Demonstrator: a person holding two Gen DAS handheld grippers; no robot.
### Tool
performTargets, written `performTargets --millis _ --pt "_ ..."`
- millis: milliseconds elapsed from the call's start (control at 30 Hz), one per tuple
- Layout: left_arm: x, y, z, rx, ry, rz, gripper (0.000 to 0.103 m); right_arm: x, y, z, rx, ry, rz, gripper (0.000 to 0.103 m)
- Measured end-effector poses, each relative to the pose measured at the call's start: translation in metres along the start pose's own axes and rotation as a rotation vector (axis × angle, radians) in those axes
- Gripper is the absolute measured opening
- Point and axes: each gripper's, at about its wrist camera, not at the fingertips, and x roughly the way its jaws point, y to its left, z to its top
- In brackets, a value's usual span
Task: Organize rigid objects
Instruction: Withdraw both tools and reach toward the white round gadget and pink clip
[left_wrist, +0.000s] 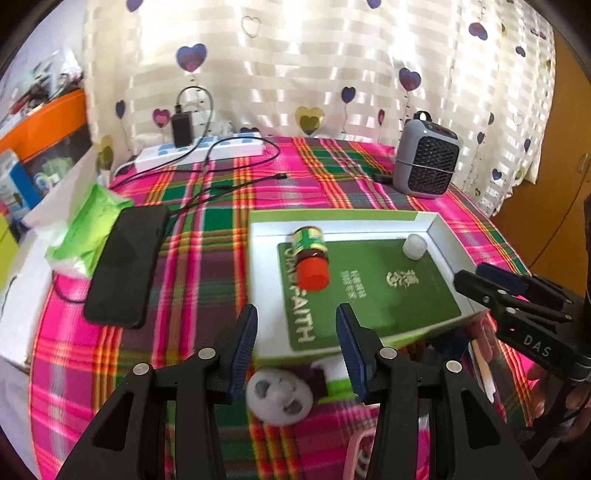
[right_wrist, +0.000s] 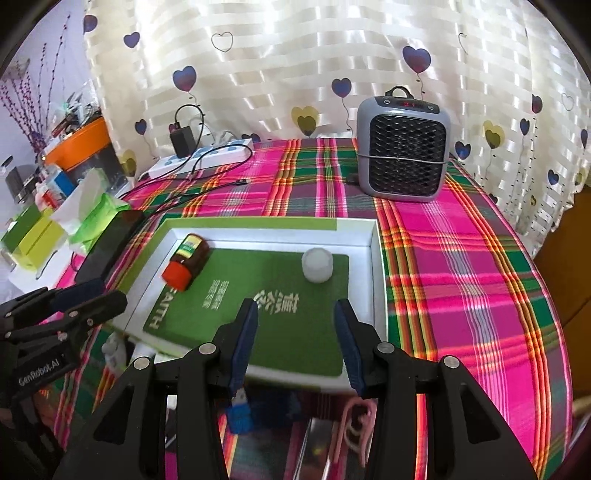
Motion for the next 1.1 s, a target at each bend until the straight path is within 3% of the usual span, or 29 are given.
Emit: performTargets --millis 300,1100 --pt "-0.022 0.026 -0.025 -0.090 -0.023 -0.002 0.043 -0.022 -0.007 -0.024 0.036 -0.019 0.009 0.044" --pt "-0.029 0.043 -0.074 -0.151 0.012 -0.065 0.043 -0.054 -0.018 -0.080 0.041 -0.011 -0.012 0.044"
